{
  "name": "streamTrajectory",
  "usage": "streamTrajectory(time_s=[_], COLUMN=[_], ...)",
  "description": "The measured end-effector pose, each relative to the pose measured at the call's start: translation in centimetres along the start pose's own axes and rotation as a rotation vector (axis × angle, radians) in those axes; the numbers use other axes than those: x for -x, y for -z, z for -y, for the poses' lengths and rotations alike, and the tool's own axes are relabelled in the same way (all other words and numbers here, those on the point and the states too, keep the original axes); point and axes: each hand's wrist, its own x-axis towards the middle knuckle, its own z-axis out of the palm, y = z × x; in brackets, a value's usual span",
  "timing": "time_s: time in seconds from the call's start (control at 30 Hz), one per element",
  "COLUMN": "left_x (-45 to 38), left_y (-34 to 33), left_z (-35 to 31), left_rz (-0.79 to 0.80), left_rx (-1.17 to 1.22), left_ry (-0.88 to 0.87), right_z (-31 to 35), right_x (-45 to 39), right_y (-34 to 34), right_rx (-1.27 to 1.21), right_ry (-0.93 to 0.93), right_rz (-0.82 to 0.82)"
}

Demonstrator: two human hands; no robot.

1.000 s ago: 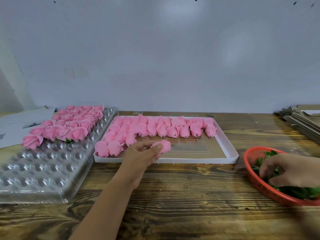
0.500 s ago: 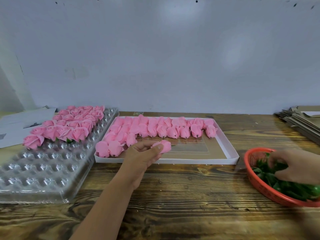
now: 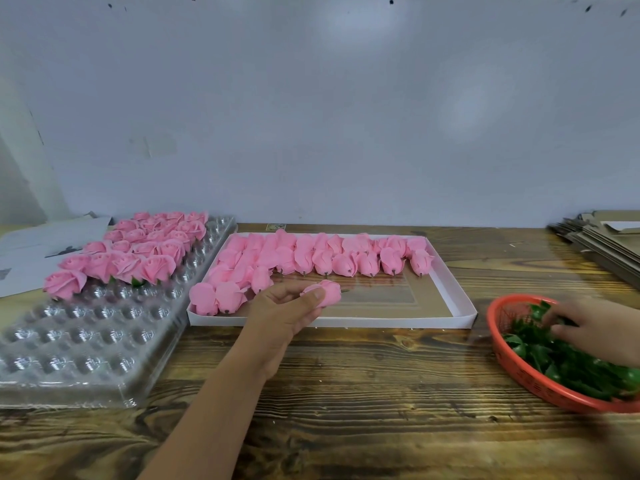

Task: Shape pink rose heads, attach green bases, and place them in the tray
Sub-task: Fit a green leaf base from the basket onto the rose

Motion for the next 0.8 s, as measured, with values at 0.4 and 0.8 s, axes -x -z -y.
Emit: streamTrajectory(time_s=[0.4, 0.8], left_x=[0.0, 0.1], left_y=[0.0, 0.0], left_z=[0.0, -0.1], left_rz=[0.012, 0.020], left_rx=[0.029, 0.046], left_ry=[0.003, 0.000], right_z=[-1.7, 0.0], right_x=[-1.3, 0.4], right_y=[-0.2, -0.3], right_rx=[0.083, -0.072], right_ry=[-0.049, -0.001], right_rz=[-0.297, -0.263])
